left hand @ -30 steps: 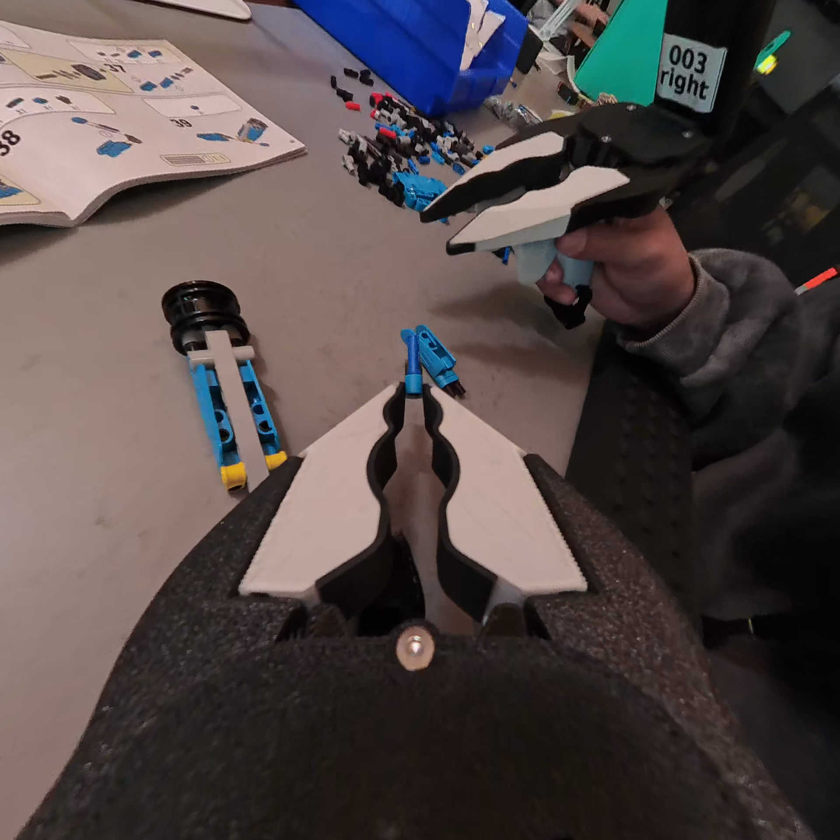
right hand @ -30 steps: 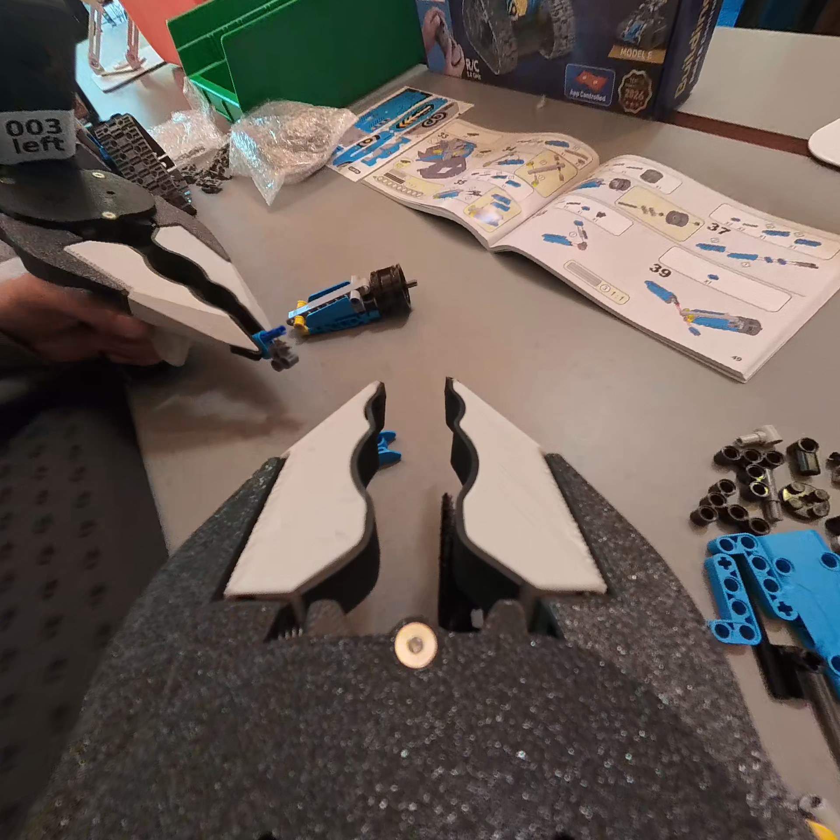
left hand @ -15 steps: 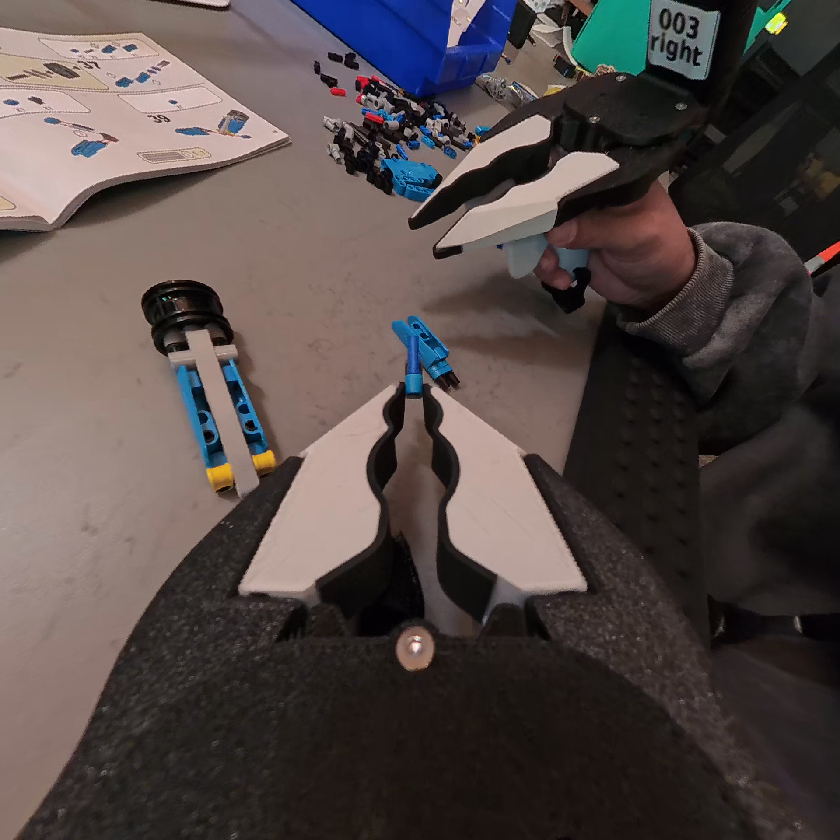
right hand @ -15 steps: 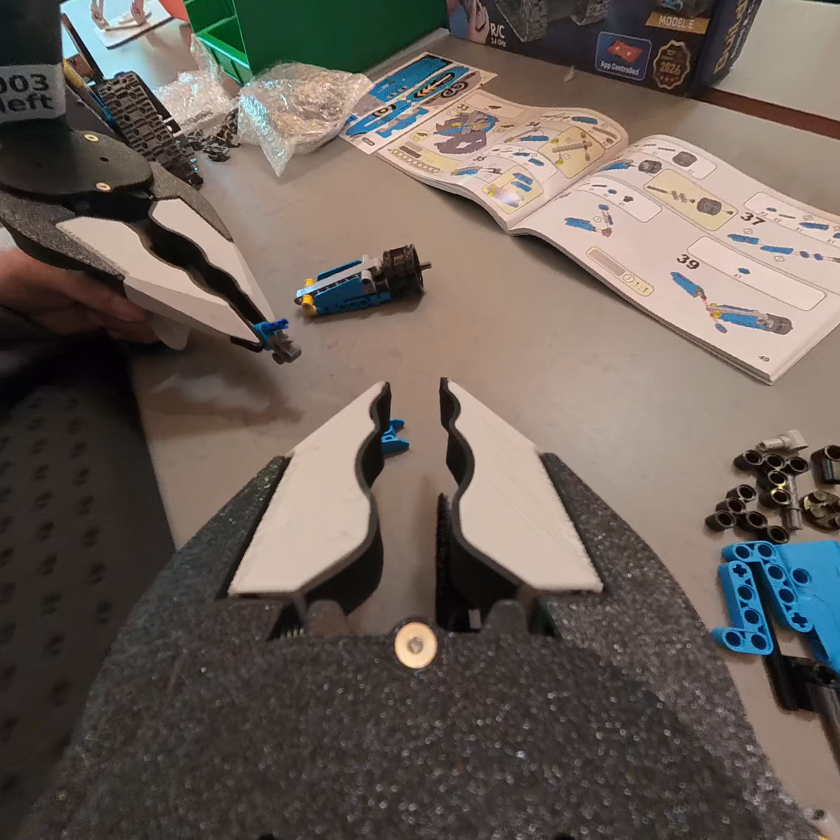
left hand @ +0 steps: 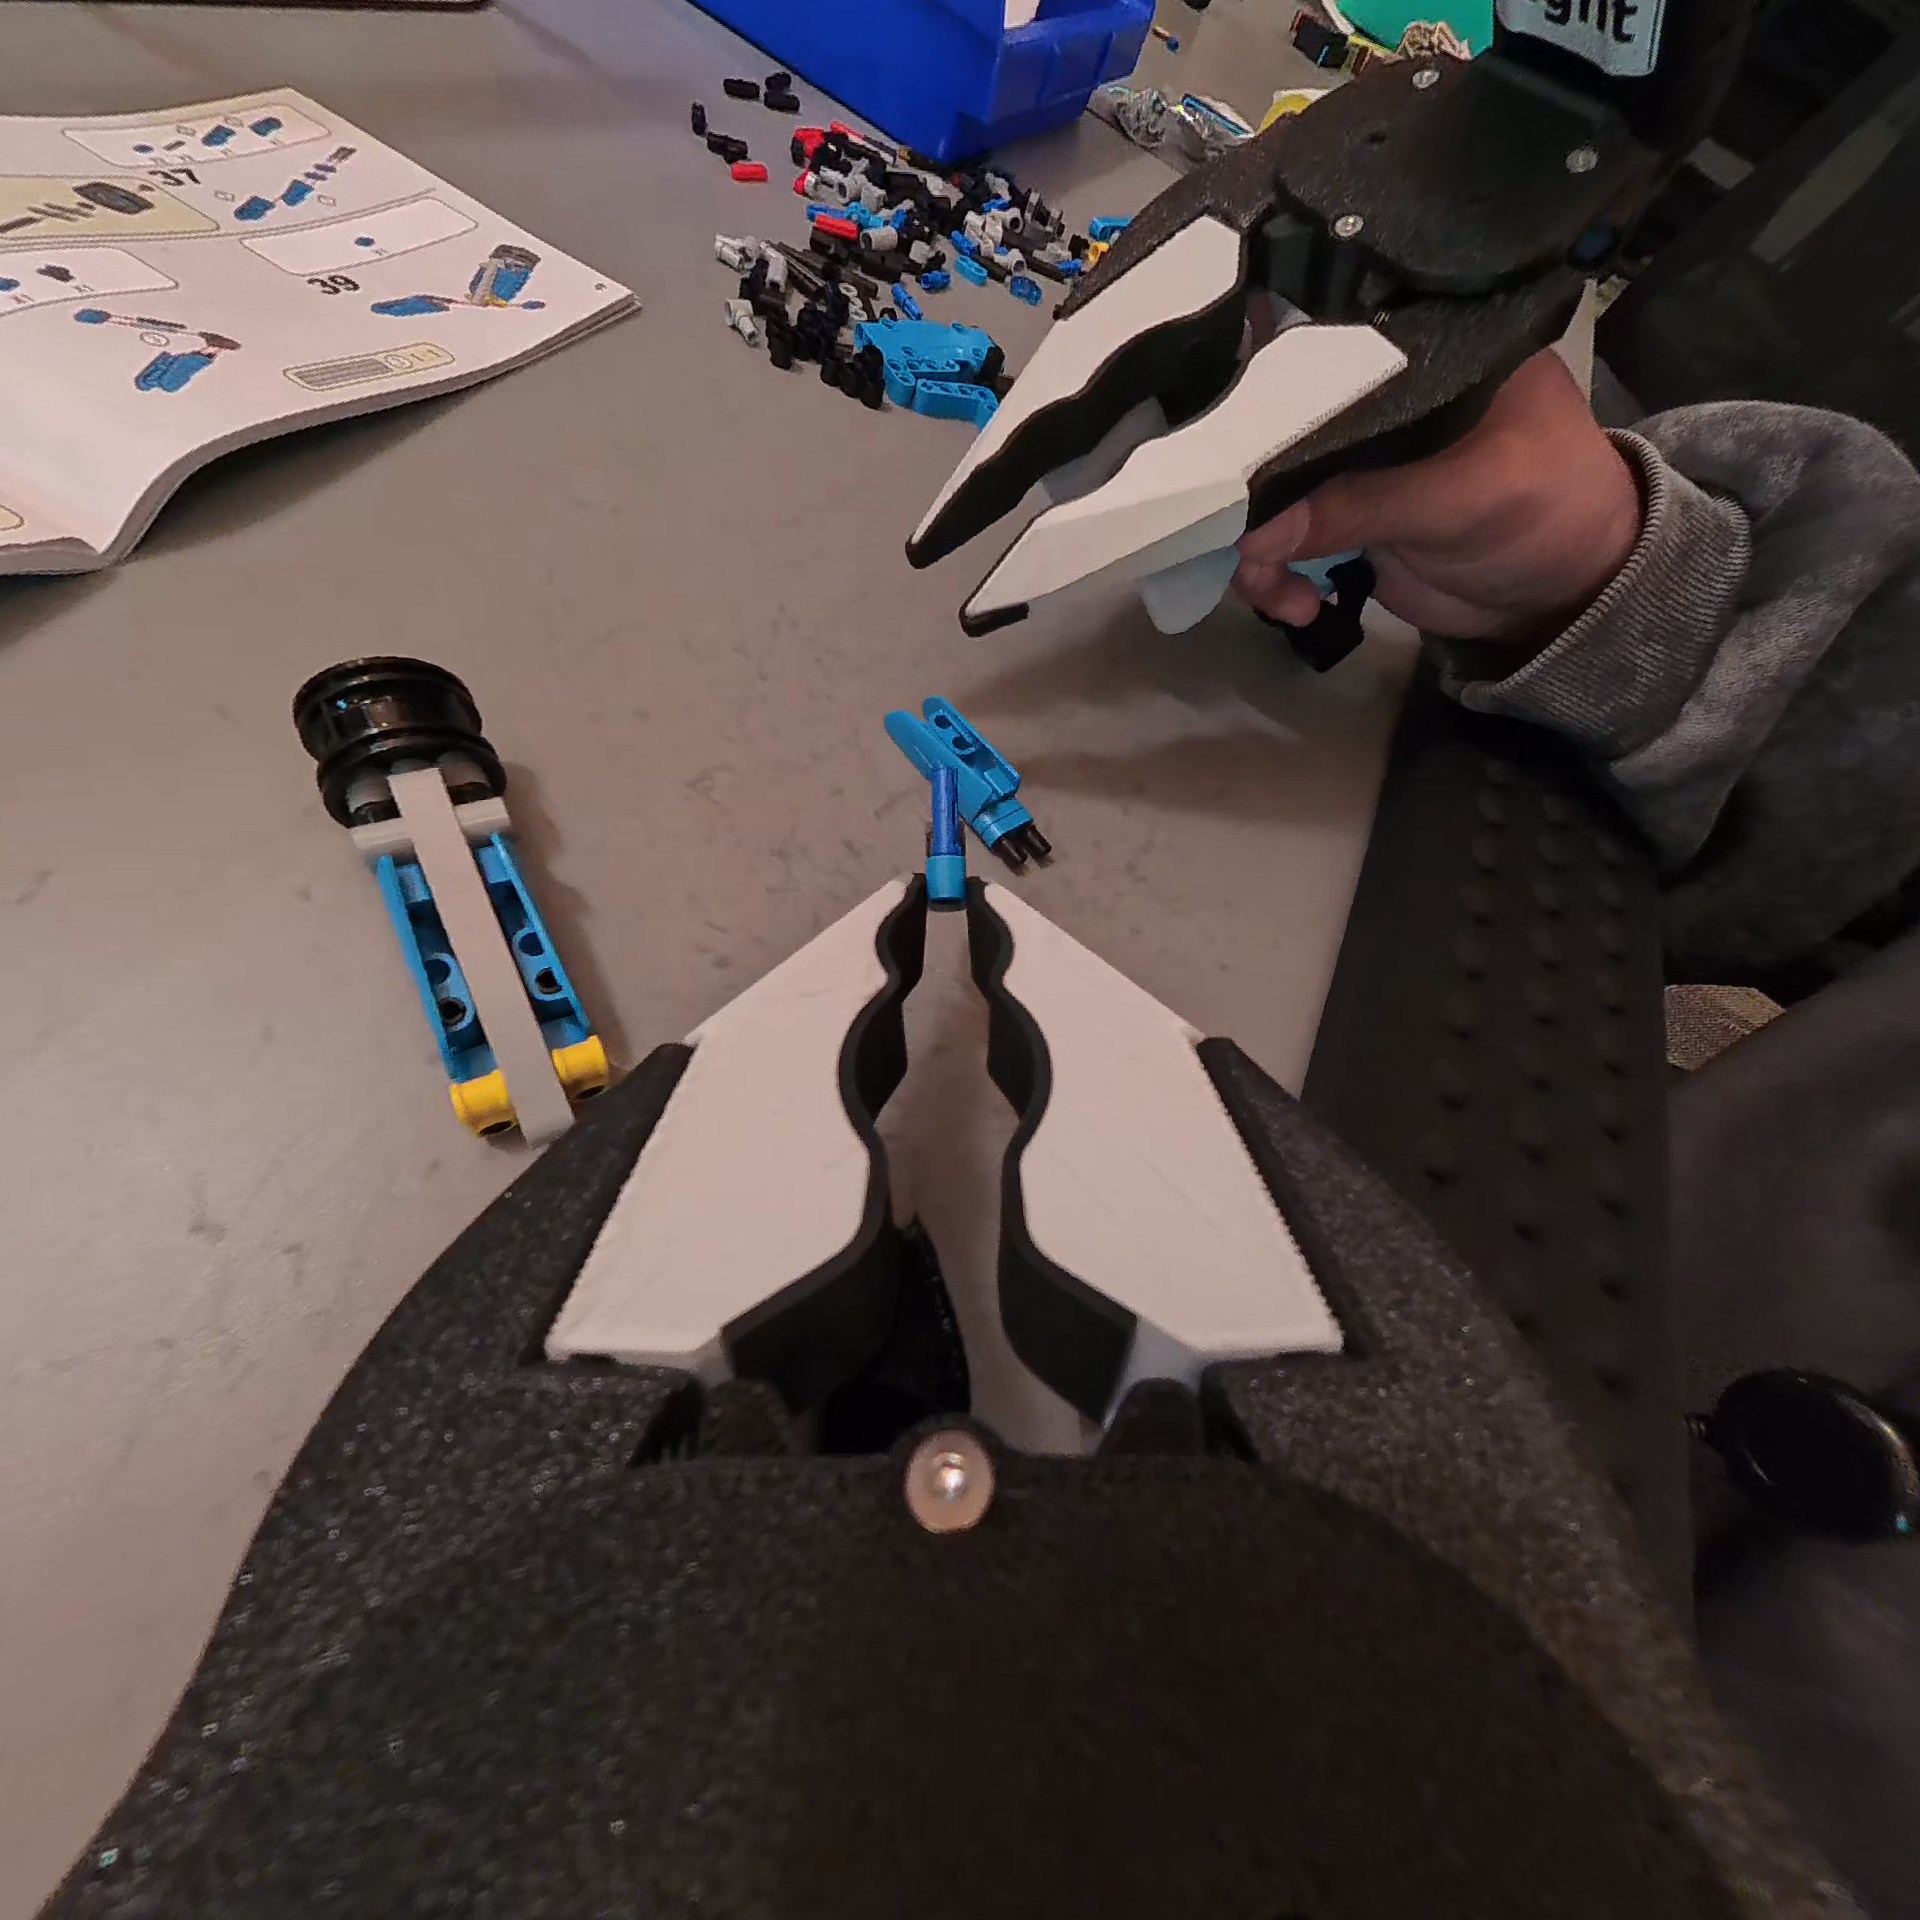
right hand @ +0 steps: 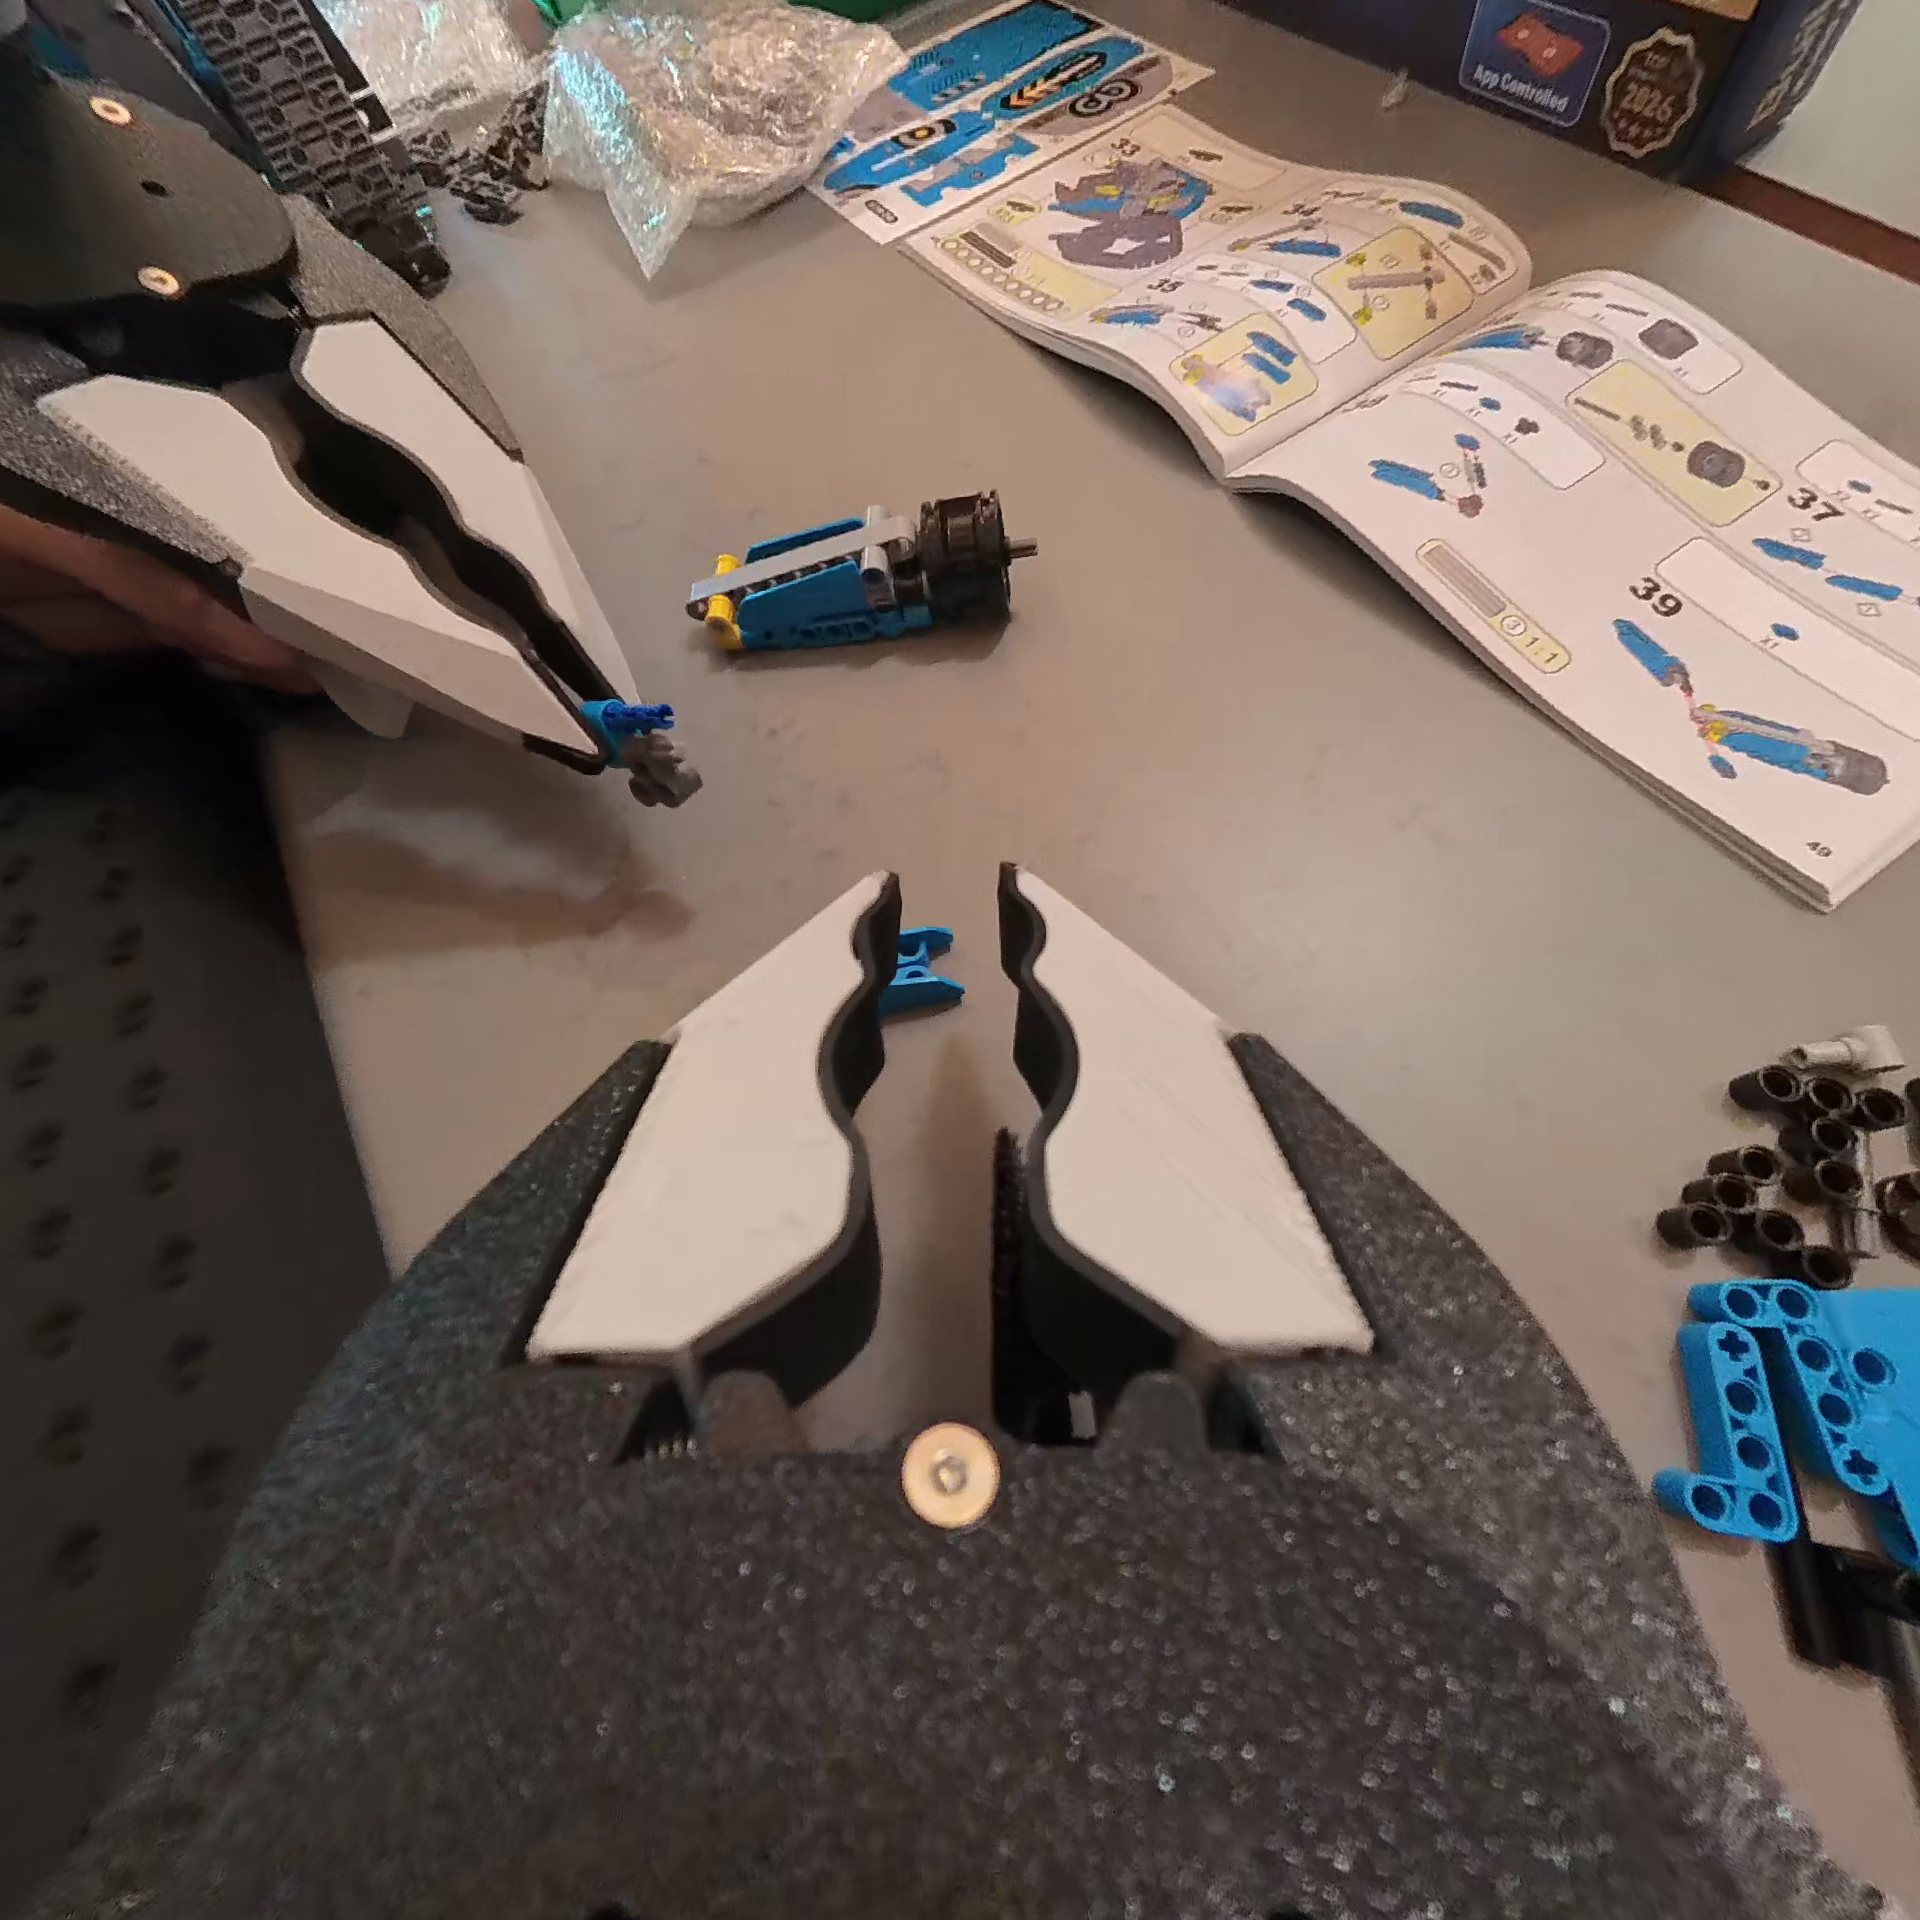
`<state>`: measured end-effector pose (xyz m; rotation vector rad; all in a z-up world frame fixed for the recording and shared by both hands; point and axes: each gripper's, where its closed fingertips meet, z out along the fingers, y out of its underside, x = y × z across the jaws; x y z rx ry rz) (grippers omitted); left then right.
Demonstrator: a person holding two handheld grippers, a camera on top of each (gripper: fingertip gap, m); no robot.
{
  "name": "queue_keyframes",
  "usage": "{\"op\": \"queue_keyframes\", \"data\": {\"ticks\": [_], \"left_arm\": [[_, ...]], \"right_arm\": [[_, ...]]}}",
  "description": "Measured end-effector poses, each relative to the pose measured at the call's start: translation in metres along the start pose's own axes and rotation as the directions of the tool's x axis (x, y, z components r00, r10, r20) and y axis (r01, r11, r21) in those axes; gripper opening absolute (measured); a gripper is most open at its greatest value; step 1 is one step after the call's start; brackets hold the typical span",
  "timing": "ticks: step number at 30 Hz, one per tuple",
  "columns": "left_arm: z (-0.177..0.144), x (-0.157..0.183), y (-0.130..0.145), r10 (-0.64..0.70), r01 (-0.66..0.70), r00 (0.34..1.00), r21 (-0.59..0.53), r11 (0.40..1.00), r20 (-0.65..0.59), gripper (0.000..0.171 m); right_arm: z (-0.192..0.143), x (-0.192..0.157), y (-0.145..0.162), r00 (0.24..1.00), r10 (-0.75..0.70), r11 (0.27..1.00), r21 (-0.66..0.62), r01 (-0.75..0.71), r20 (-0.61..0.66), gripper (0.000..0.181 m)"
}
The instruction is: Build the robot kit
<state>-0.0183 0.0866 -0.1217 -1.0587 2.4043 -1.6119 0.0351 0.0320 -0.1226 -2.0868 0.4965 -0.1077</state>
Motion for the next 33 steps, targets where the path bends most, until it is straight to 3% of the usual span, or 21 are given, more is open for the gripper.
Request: {"op": "queue_keyframes", "data": {"ticks": [27,33], "left_arm": [[0.0,0.002,0.001,-0.006,0.006,1.0,-0.004,1.0,-0.021,0.006],[-0.009,0.011,-0.015,-0.002,0.01,0.997,0.1,0.995,-0.081,0.0]], "right_arm": [[0.002,-0.006,0.001,0.999,-0.03,0.999,-0.013,0.03,0.015,0.016],[0.002,-0.008,0.0,0.999,-0.026,1.0,-0.008,0.026,0.027,0.016]]}}
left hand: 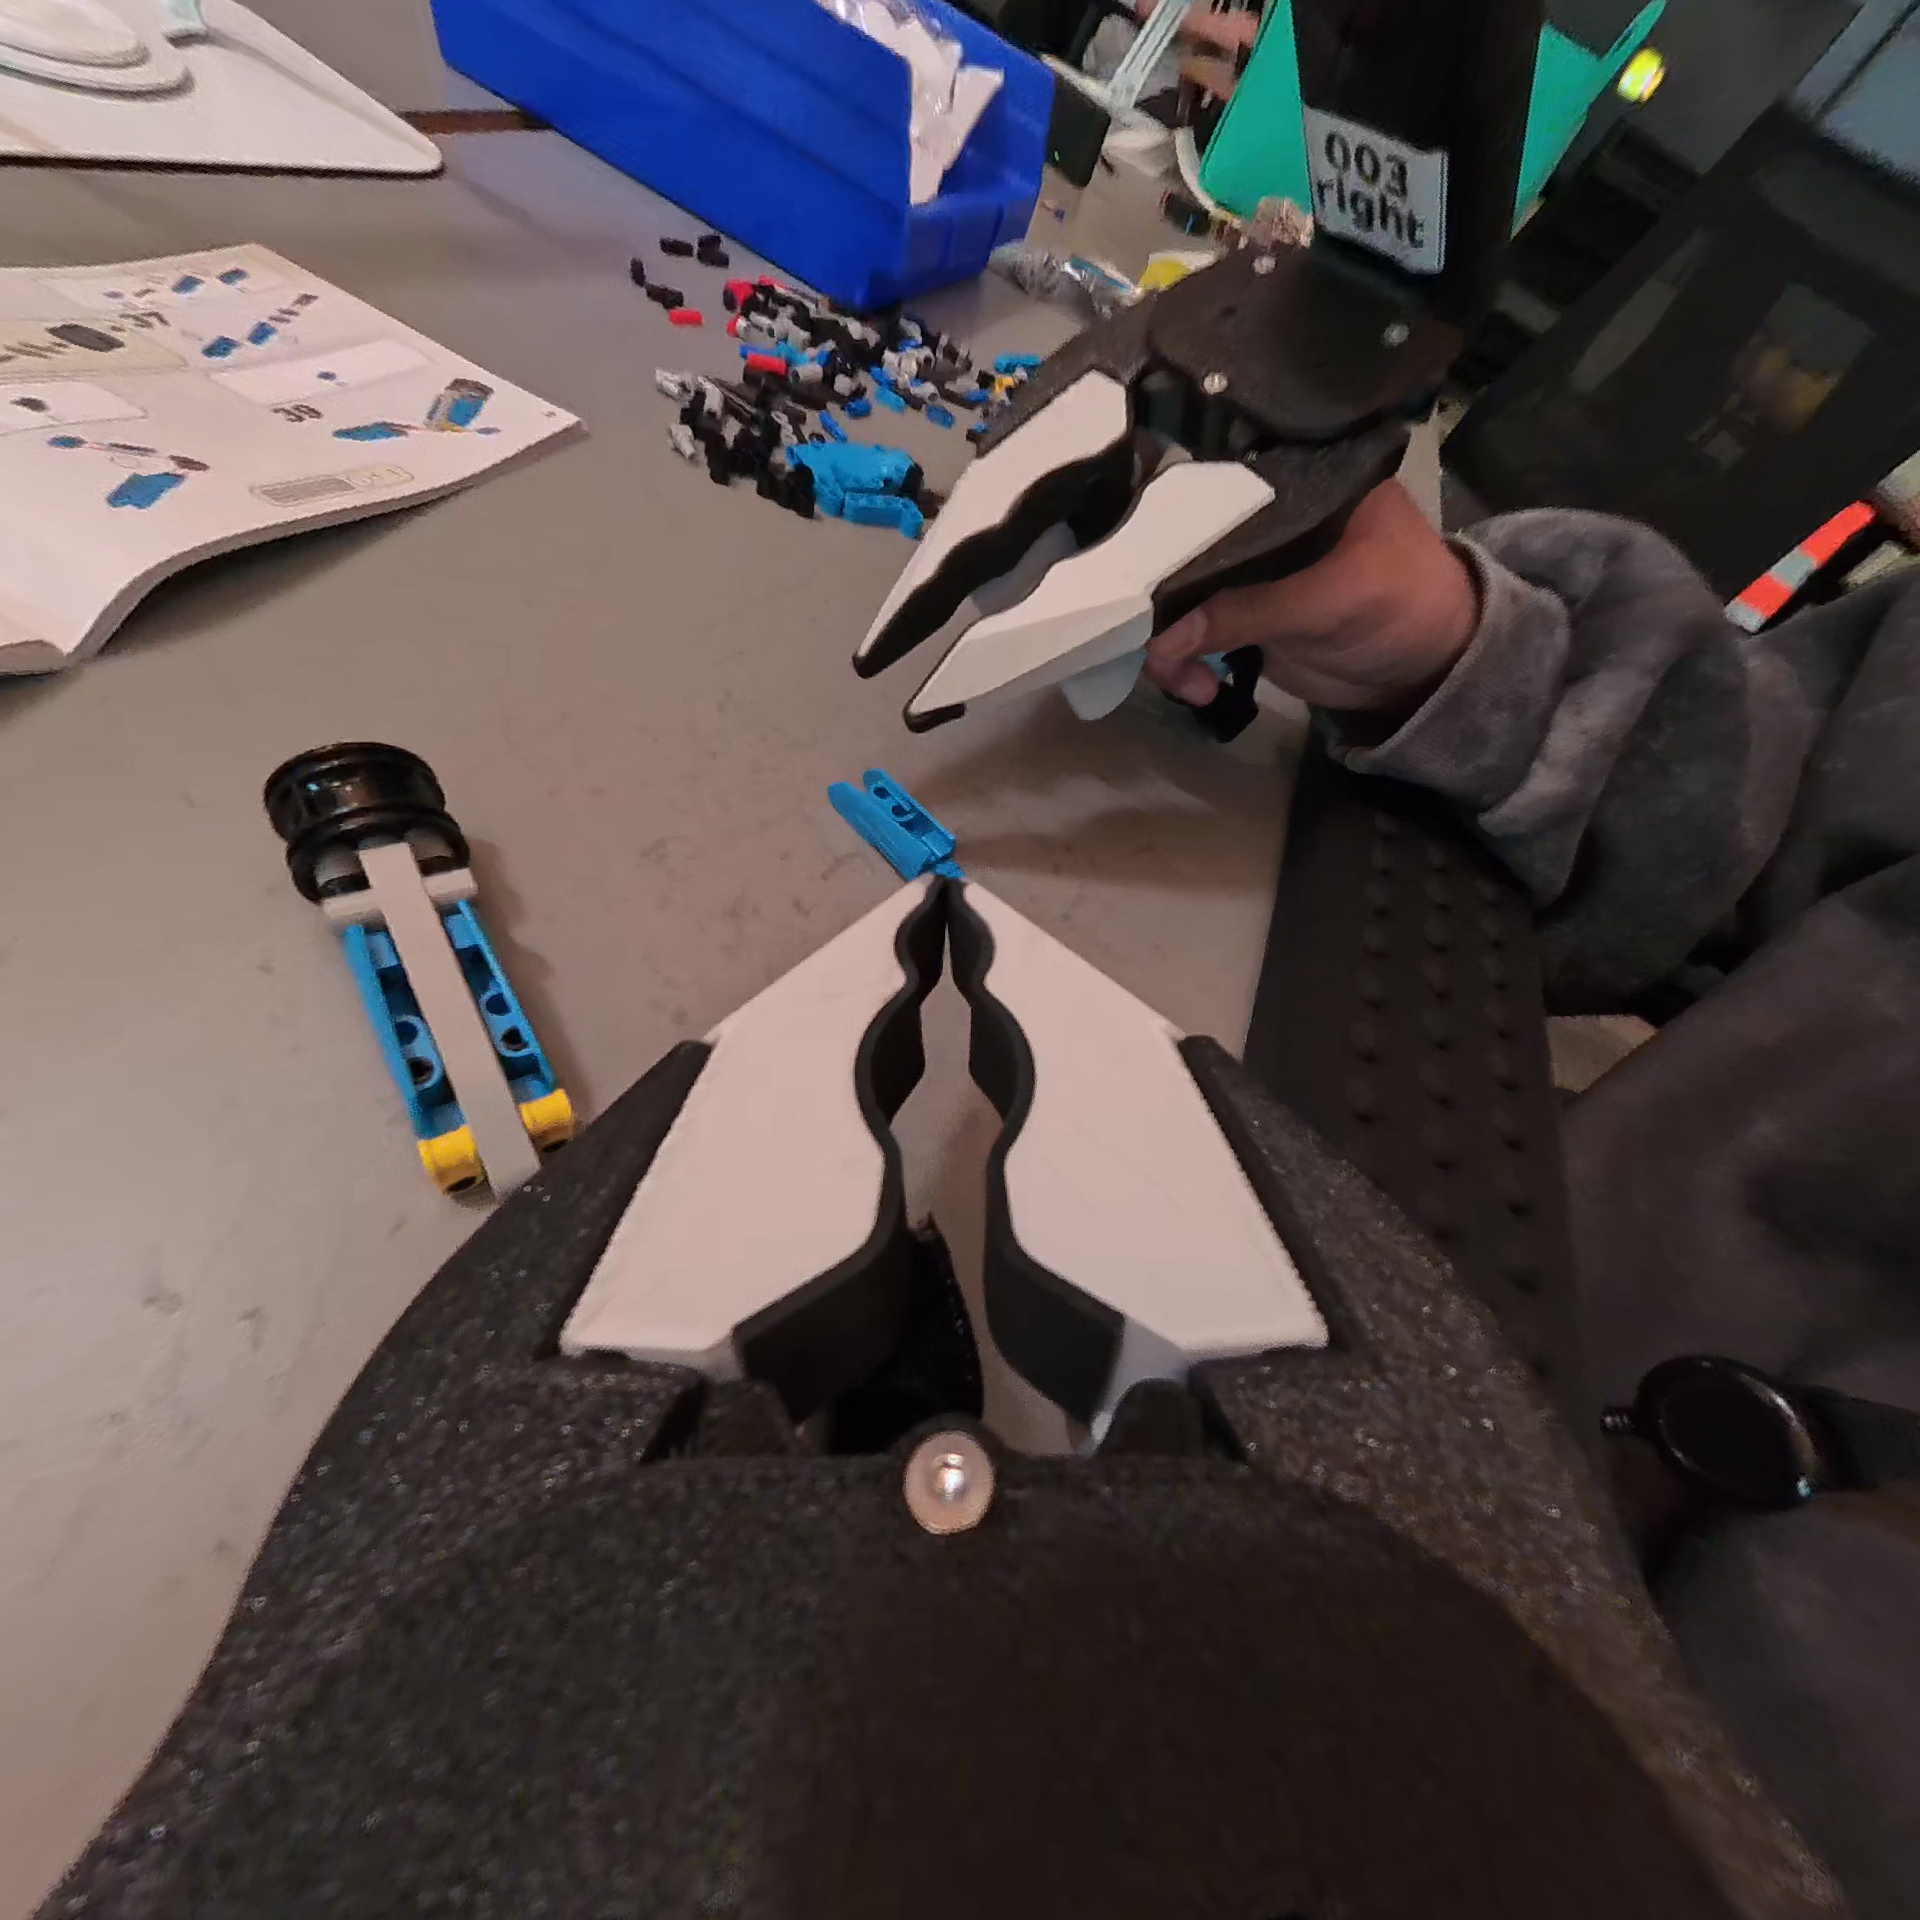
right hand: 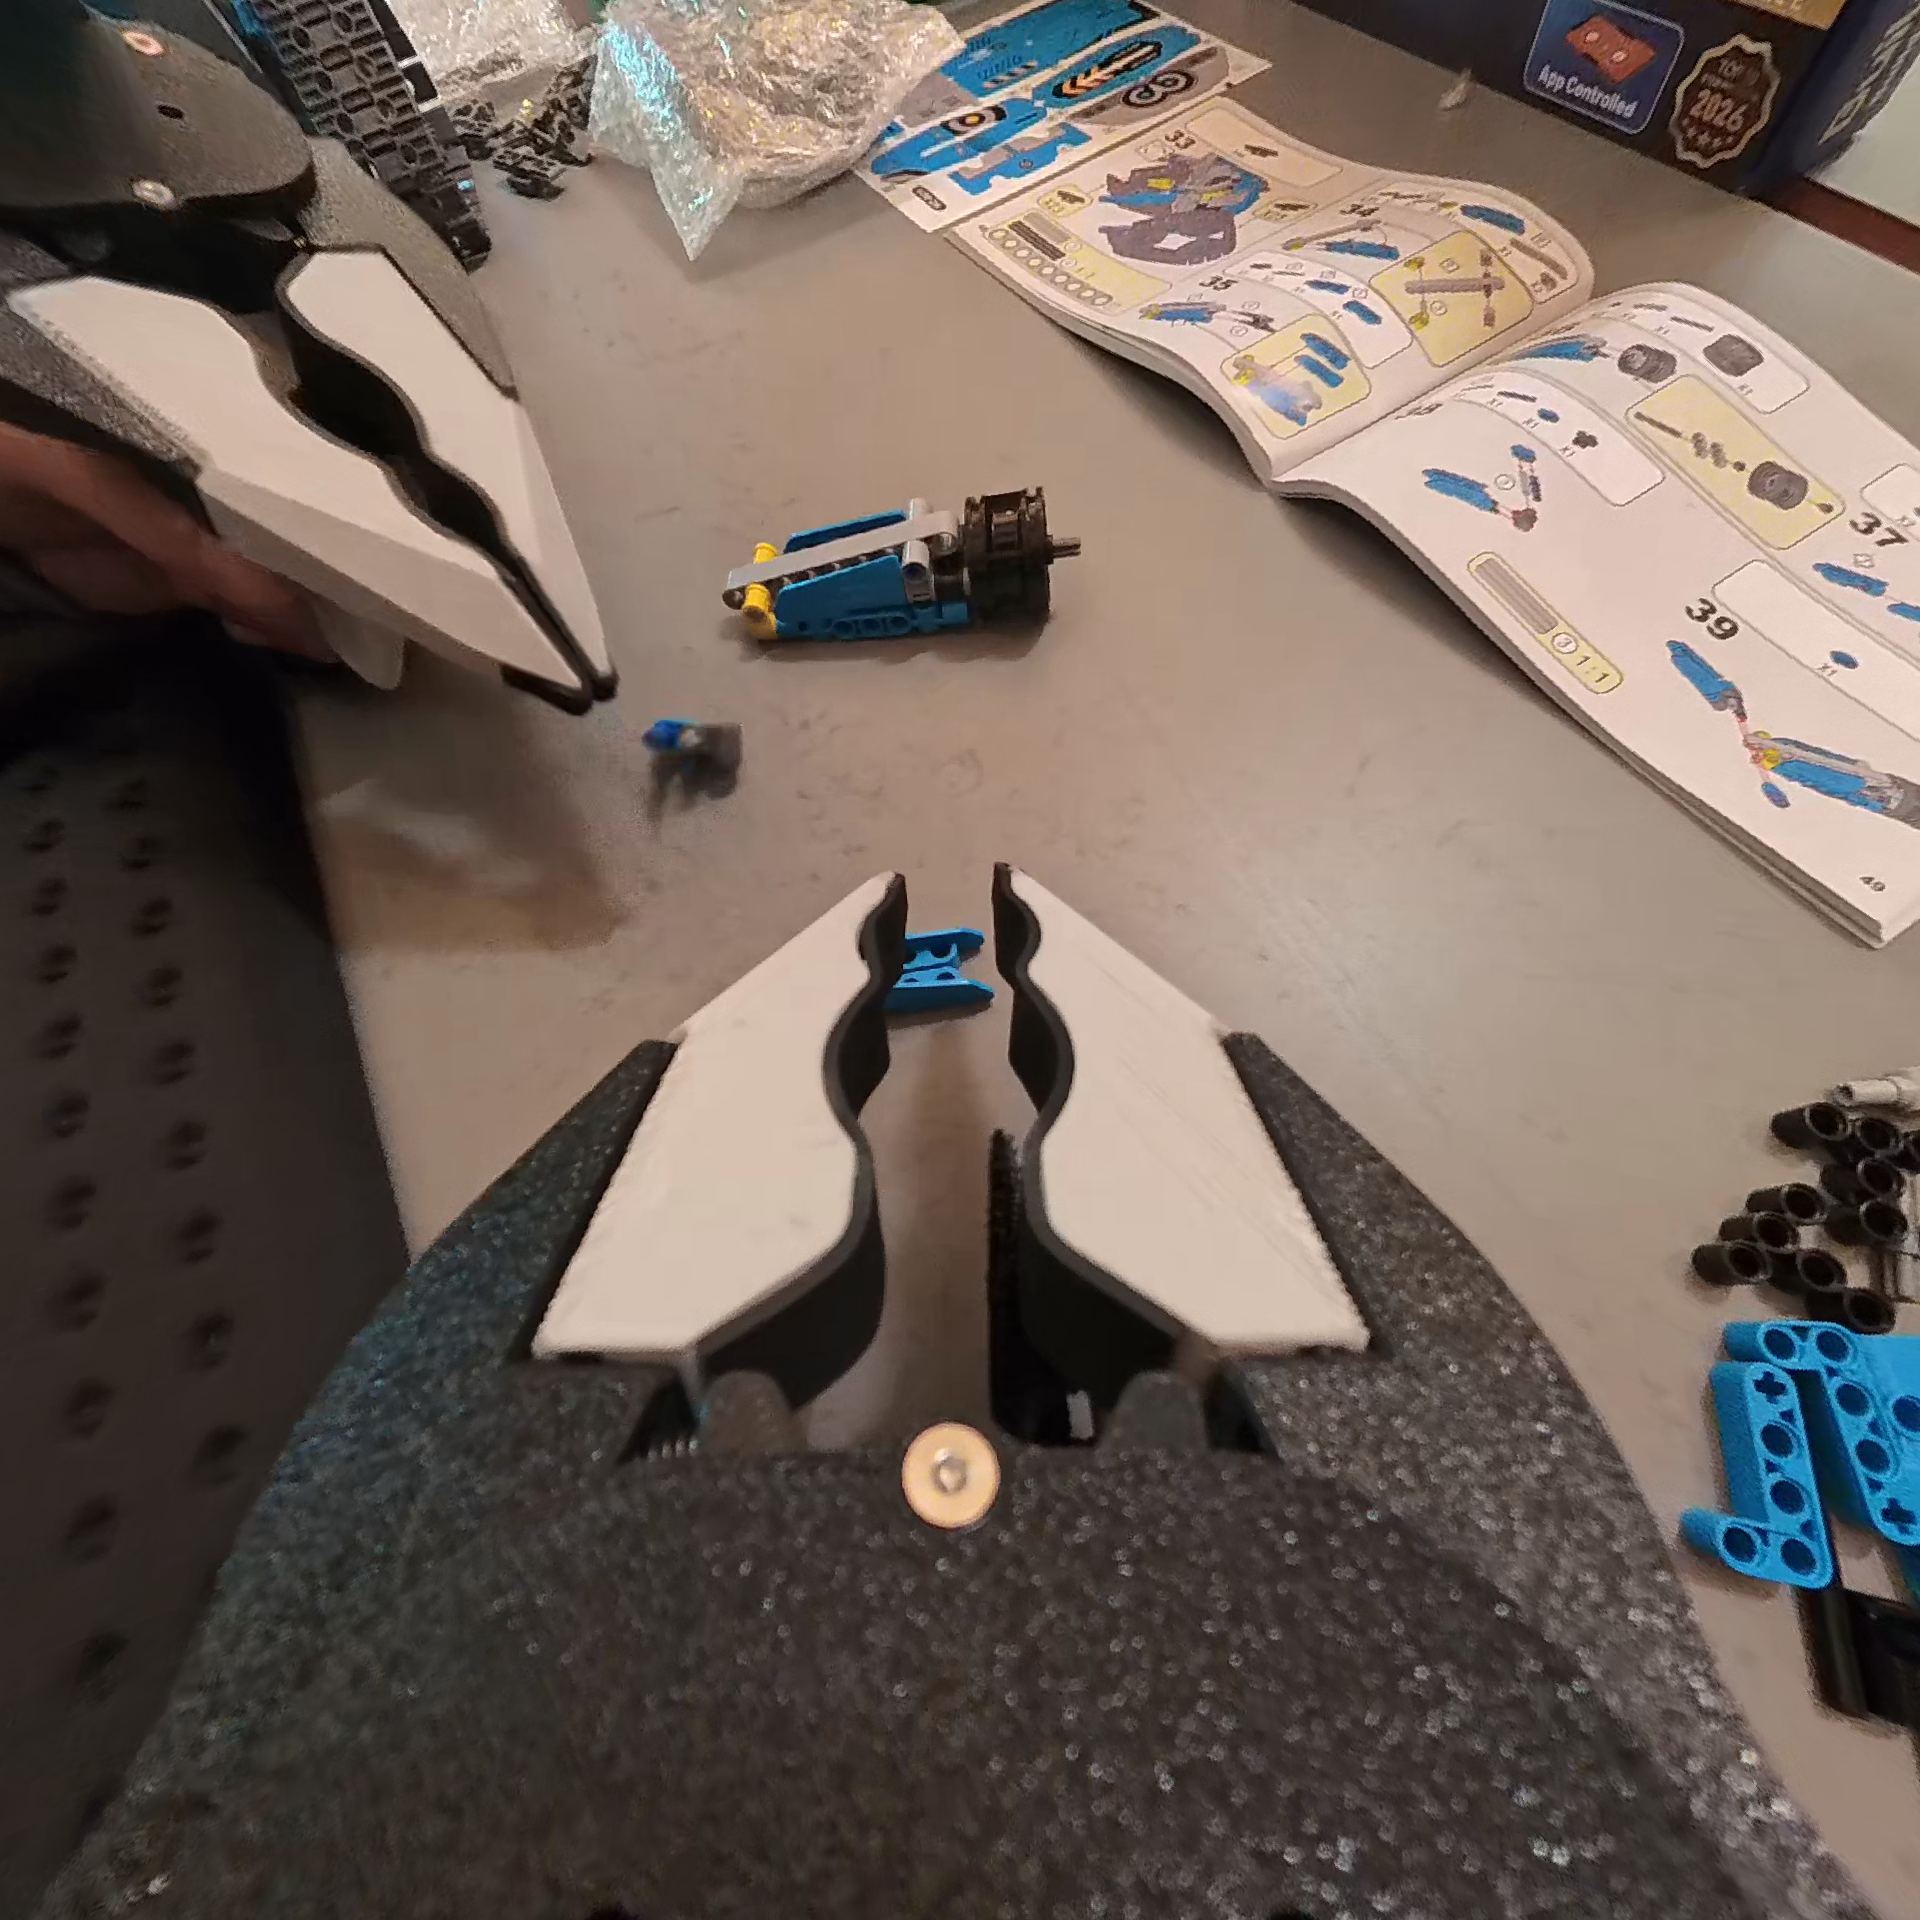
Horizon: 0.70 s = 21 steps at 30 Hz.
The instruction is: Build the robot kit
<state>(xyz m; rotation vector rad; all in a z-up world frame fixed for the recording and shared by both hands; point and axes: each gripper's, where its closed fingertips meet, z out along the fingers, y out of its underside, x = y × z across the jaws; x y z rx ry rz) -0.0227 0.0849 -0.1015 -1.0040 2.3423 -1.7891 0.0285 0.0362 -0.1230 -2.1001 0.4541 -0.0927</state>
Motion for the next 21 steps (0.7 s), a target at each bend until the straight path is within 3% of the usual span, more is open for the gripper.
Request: {"op": "queue_keyframes", "data": {"ticks": [4,8,10,12,14,16,21], "left_arm": [[-0.005,-0.013,-0.004,-0.058,0.057,0.997,0.031,0.998,0.041,0.0],[-0.032,-0.042,-0.016,-0.006,-0.007,0.977,0.061,0.998,0.215,0.002],[-0.041,-0.045,-0.01,0.072,-0.067,0.966,-0.028,0.997,0.248,0.012],[-0.034,-0.027,0.017,0.137,-0.106,0.98,-0.204,0.973,0.144,0.025],[-0.029,-0.023,0.037,0.241,-0.189,0.962,-0.317,0.929,0.131,0.031],[-0.023,-0.02,0.049,0.296,-0.237,0.949,-0.374,0.897,0.109,0.033],[-0.013,-0.029,0.054,0.306,-0.22,0.939,-0.412,0.884,0.157,0.038]], "right_arm": [[0.0,0.0,-0.001,1.0,0.001,1.0,0.003,-0.001,0.003,0.016],[-0.001,-0.001,-0.001,1.0,-0.002,1.0,0.005,0.002,0.003,0.016],[-0.001,-0.001,-0.001,1.0,0.004,1.0,0.007,-0.004,0.009,0.016],[-0.001,-0.003,-0.003,1.0,0.002,1.0,0.012,-0.002,0.014,0.016],[-0.001,-0.004,-0.003,1.0,-0.001,1.0,0.011,0.001,0.018,0.016],[0.0,-0.005,-0.002,1.0,-0.004,1.0,0.005,0.004,0.023,0.016],[0.001,-0.008,-0.001,1.0,-0.019,1.0,-0.002,0.019,0.024,0.016]]}}
